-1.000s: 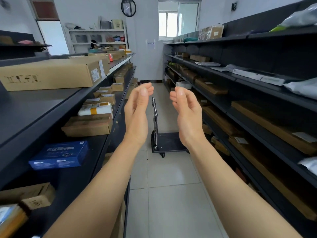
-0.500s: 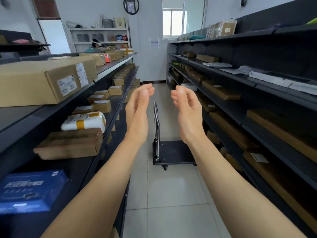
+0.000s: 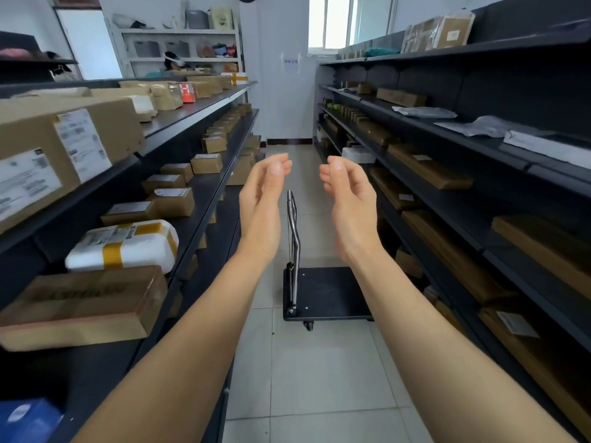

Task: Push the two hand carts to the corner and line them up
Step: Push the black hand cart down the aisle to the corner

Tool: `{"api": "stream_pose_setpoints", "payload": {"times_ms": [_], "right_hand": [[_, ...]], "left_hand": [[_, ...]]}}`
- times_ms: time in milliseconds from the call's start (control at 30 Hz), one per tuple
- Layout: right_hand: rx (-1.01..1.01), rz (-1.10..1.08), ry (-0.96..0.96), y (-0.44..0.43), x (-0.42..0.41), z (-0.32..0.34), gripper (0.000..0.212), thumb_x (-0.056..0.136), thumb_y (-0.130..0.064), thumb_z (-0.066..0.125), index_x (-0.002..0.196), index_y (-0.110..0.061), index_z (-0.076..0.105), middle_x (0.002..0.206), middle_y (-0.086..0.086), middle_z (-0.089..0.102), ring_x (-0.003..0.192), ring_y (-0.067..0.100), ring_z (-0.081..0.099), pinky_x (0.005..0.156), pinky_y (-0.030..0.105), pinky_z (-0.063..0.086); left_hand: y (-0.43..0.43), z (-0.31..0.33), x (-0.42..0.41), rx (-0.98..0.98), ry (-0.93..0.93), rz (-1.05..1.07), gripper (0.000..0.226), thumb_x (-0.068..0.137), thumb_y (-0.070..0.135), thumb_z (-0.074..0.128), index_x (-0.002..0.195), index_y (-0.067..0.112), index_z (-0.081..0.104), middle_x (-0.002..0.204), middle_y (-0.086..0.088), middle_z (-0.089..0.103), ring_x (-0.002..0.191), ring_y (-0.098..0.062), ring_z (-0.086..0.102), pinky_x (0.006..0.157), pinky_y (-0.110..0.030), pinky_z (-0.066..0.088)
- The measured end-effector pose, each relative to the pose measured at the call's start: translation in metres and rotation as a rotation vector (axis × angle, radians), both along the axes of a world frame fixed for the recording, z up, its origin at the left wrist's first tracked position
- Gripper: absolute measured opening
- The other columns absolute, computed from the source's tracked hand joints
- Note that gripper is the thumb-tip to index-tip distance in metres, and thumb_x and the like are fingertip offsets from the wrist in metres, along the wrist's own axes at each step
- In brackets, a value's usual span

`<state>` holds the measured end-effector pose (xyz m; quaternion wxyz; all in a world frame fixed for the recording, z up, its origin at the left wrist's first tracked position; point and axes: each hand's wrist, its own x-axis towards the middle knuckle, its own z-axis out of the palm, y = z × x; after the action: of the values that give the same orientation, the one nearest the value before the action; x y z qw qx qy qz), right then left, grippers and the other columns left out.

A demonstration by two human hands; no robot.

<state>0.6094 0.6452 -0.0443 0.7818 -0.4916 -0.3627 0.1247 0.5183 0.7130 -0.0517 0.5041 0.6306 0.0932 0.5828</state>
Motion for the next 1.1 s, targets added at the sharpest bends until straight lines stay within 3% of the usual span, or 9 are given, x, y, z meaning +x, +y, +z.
{"api": "stream_pose_setpoints", "payload": {"times_ms": [367, 567, 800, 1100], "right_hand": [[-0.049, -0.04, 0.012, 0.138, 0.073, -0.017, 0.022, 0.096, -0.026, 0.055, 0.111, -0.011, 0.062, 0.107, 0.001, 0.066, 0.104, 0.01, 0.062, 0.095, 0.023, 0.048], [-0.11, -0.047, 0.031, 0.199, 0.116, -0.041, 0.016, 0.096, -0.026, 0.055, 0.108, -0.018, 0.061, 0.107, -0.002, 0.066, 0.105, 0.008, 0.062, 0.091, 0.021, 0.047], [-0.13, -0.024, 0.052, 0.277, 0.187, -0.061, 0.023, 0.096, -0.029, 0.054, 0.111, -0.013, 0.062, 0.106, -0.002, 0.065, 0.105, 0.008, 0.061, 0.091, 0.02, 0.046], [-0.191, 0.034, 0.056, 0.367, 0.272, -0.071, 0.024, 0.096, -0.026, 0.054, 0.112, -0.01, 0.061, 0.101, -0.004, 0.063, 0.101, 0.008, 0.06, 0.089, 0.019, 0.047]], "left_hand": [[0.143, -0.013, 0.077, -0.103, 0.068, -0.04, 0.025, 0.101, 0.024, 0.042, 0.113, 0.012, 0.06, 0.115, -0.006, 0.064, 0.114, -0.013, 0.06, 0.102, -0.021, 0.043], [0.204, -0.03, 0.118, -0.149, 0.103, -0.03, 0.03, 0.099, 0.029, 0.043, 0.115, 0.01, 0.06, 0.117, -0.008, 0.064, 0.115, -0.013, 0.06, 0.102, -0.023, 0.043], [0.275, -0.044, 0.182, -0.176, 0.124, 0.015, 0.028, 0.1, 0.027, 0.042, 0.114, 0.011, 0.06, 0.116, -0.005, 0.064, 0.116, -0.012, 0.059, 0.106, -0.027, 0.042], [0.359, -0.059, 0.264, -0.174, 0.211, 0.077, 0.026, 0.101, 0.022, 0.041, 0.115, 0.01, 0.058, 0.116, -0.005, 0.063, 0.109, -0.005, 0.059, 0.095, -0.011, 0.044]]}}
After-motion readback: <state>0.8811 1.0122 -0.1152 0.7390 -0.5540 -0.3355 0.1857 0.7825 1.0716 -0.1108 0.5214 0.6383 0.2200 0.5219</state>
